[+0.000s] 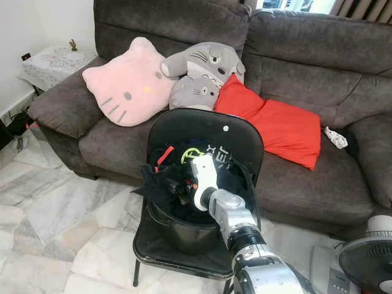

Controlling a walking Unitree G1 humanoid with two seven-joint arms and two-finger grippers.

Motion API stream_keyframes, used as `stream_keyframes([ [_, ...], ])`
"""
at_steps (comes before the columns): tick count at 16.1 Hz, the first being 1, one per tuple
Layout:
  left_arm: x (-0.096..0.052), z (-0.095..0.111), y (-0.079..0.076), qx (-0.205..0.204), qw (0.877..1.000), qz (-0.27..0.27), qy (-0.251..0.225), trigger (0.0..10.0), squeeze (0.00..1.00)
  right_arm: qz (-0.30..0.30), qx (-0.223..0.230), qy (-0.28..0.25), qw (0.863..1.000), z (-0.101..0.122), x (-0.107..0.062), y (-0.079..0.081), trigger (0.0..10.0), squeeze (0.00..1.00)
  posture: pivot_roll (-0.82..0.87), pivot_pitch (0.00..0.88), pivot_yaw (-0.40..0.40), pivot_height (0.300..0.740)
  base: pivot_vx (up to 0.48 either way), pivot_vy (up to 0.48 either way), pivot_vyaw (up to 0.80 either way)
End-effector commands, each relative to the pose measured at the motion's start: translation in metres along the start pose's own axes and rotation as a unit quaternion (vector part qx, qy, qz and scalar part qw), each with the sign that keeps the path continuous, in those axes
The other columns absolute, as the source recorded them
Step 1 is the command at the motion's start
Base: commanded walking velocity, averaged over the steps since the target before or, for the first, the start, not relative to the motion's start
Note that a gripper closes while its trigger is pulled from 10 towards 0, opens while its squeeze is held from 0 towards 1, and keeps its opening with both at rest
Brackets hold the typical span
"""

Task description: Hang hanger

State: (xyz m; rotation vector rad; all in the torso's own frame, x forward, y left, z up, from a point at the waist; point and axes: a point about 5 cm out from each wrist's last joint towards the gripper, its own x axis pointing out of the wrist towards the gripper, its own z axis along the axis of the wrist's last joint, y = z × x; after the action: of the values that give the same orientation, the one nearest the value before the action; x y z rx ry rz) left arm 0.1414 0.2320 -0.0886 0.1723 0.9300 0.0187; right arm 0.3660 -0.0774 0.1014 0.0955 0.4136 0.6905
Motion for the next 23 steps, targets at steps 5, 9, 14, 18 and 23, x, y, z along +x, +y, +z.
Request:
stream_keyframes([
  [5, -0.003, -0.011, -0.001, 0.003, 1.000, -0.003, 0.020, 10.0, 0.00, -0.045, -0.031, -0.042, 0.998, 0.012, -0.009, -0.009, 10.0, 0.00, -0.04, 0.128, -0.045, 0.740, 0.000, 0.000, 0.00],
  [9, -0.003, -0.011, -0.004, 0.004, 1.000, -0.005, 0.020, 10.0, 0.00, -0.027, -0.109, 0.012, 0.994, -0.012, -0.024, -0.007, 10.0, 0.00, -0.05, 0.123, -0.050, 0.740, 0.000, 0.000, 0.00],
  [14, -0.003, -0.012, -0.007, 0.008, 1.000, -0.012, 0.023, 10.0, 0.00, -0.019, -0.114, 0.015, 0.993, -0.014, -0.032, -0.012, 10.0, 0.00, -0.06, 0.109, -0.050, 0.740, 0.000, 0.000, 0.00],
  [18, -0.003, -0.013, -0.008, 0.009, 1.000, -0.012, 0.024, 10.0, 0.00, 0.027, -0.140, 0.045, 0.989, -0.019, -0.025, 0.000, 10.0, 0.00, -0.04, 0.110, -0.053, 0.740, 0.000, 0.000, 0.00],
  [23, -0.002, -0.012, -0.010, 0.009, 1.000, -0.012, 0.027, 10.0, 0.00, 0.017, -0.178, 0.085, 0.980, -0.031, -0.029, -0.009, 10.0, 0.00, -0.03, 0.112, -0.065, 0.740, 0.000, 0.000, 0.00],
])
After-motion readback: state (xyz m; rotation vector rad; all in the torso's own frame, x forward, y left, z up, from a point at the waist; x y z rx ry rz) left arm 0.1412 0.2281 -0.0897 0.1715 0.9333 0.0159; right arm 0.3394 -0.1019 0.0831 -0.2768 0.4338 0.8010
